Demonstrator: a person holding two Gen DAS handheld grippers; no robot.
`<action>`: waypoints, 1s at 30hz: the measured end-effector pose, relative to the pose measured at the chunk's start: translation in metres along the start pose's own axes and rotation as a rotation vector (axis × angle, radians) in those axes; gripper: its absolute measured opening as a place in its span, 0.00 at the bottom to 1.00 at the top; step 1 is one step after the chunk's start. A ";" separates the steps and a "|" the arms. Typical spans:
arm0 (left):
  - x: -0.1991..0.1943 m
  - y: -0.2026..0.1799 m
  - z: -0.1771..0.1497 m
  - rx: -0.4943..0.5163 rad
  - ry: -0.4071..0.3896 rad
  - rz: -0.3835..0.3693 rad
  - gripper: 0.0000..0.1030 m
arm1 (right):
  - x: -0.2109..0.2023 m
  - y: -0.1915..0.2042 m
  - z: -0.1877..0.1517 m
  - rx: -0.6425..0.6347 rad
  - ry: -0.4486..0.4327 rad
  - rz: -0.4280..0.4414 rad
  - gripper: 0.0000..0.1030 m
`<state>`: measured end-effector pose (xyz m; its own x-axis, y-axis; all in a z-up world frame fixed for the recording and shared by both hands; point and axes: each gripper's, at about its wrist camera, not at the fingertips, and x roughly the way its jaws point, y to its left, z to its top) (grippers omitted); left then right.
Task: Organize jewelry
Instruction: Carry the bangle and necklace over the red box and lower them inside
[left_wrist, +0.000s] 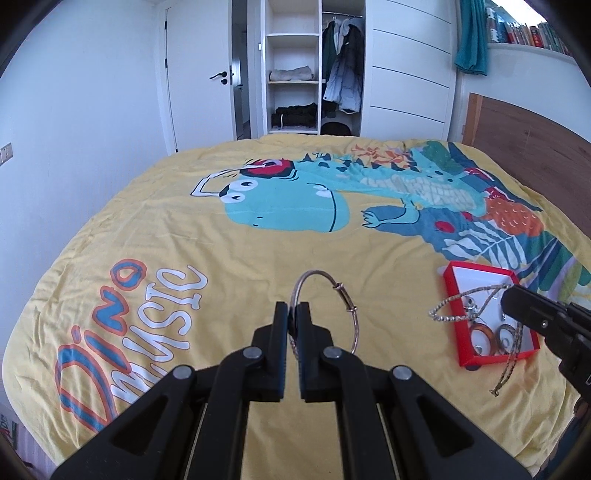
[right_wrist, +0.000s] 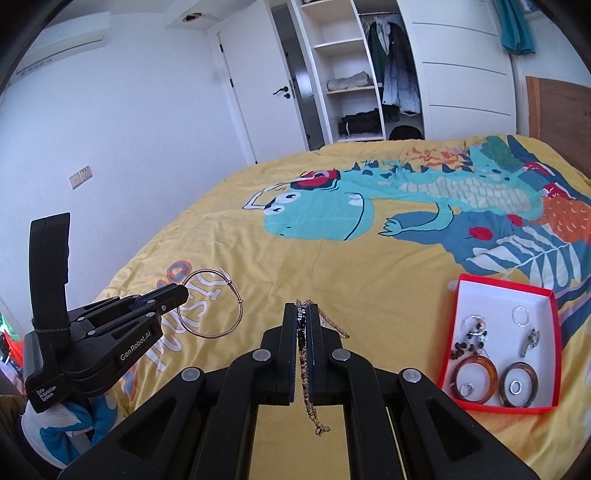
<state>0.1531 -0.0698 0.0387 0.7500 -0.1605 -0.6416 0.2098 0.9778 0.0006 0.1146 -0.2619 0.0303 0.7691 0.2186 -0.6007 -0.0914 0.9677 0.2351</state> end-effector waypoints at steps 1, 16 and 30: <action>-0.003 -0.003 0.000 0.004 -0.003 0.000 0.04 | -0.005 -0.001 0.000 0.002 -0.006 -0.002 0.04; -0.044 -0.091 -0.001 0.115 -0.030 -0.035 0.04 | -0.082 -0.057 -0.010 0.051 -0.079 -0.052 0.04; -0.024 -0.181 0.004 0.226 0.005 -0.118 0.04 | -0.112 -0.142 -0.017 0.108 -0.101 -0.150 0.04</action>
<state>0.0994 -0.2433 0.0574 0.7088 -0.2706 -0.6515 0.4311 0.8971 0.0964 0.0307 -0.4213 0.0519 0.8289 0.0537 -0.5569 0.0937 0.9680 0.2328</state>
